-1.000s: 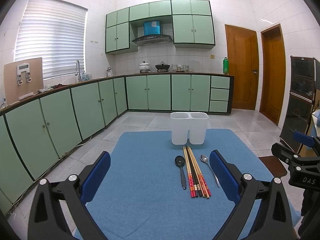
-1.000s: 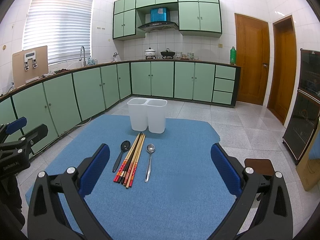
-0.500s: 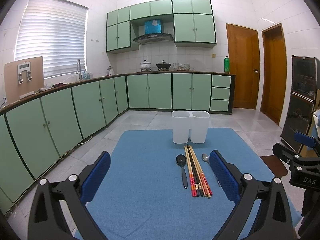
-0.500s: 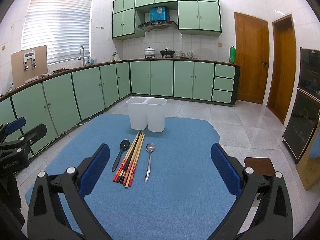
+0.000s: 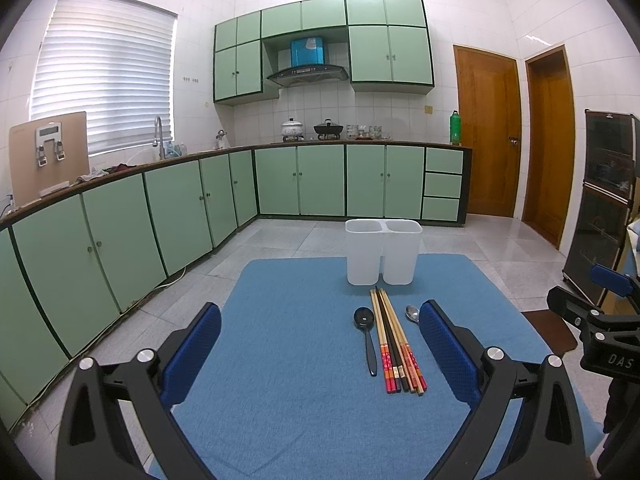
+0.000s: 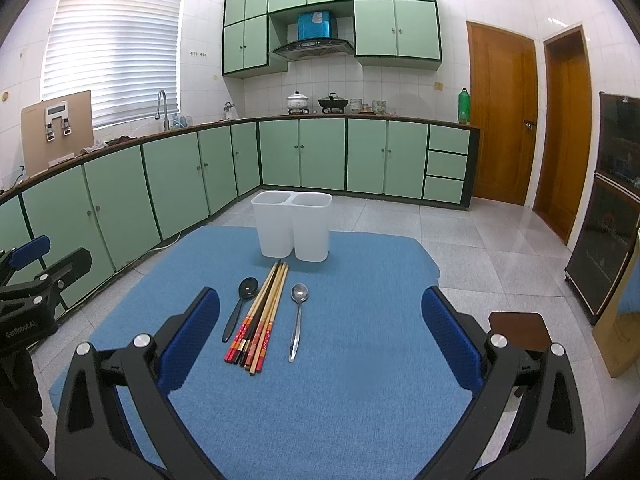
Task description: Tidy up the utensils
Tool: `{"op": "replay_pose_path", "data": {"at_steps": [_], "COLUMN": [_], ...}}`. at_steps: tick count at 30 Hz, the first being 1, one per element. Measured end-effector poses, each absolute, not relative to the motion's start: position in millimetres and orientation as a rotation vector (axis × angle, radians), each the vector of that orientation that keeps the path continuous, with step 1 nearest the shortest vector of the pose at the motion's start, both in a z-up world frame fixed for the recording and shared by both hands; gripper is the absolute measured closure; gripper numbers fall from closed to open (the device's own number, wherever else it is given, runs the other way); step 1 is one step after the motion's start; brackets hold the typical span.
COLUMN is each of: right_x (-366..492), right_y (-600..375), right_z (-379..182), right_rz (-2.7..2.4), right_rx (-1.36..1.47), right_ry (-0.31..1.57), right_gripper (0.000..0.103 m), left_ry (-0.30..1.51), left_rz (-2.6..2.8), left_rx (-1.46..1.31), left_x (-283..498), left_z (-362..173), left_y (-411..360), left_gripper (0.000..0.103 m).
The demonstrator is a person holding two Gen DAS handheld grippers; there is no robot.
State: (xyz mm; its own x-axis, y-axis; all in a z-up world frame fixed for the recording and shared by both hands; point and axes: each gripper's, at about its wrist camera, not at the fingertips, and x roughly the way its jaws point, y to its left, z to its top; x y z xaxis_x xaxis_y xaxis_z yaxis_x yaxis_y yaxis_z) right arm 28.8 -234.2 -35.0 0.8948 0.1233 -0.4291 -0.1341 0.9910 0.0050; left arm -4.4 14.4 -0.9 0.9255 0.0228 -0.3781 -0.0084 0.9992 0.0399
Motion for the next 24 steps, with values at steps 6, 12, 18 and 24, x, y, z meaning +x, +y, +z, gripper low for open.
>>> {"op": "replay_pose_path", "data": {"at_steps": [6,12,18,24], "right_x": [29,30,36,56], "right_y": [-234,-236,-236,-240], "right_z": [-35,-34,-36,-41], "right_rz": [0.133,0.13,0.13,0.128], "right_rx": [-0.024,-0.023,-0.02,-0.022], "right_ry": [0.446,0.451,0.459,0.481], "right_gripper": [0.005,0.005,0.005,0.005], "left_ry": [0.394,0.403,0.418,0.446], "left_rz": [0.018,0.02,0.02,0.035], "left_rx": [0.04,0.041,0.044,0.06], "left_x": [-2,2,10,35], "left_z": [-2,-4,-6,-17], "left_y": [13,12,8,10], "left_gripper": [0.006,0.006,0.006,0.006]}}
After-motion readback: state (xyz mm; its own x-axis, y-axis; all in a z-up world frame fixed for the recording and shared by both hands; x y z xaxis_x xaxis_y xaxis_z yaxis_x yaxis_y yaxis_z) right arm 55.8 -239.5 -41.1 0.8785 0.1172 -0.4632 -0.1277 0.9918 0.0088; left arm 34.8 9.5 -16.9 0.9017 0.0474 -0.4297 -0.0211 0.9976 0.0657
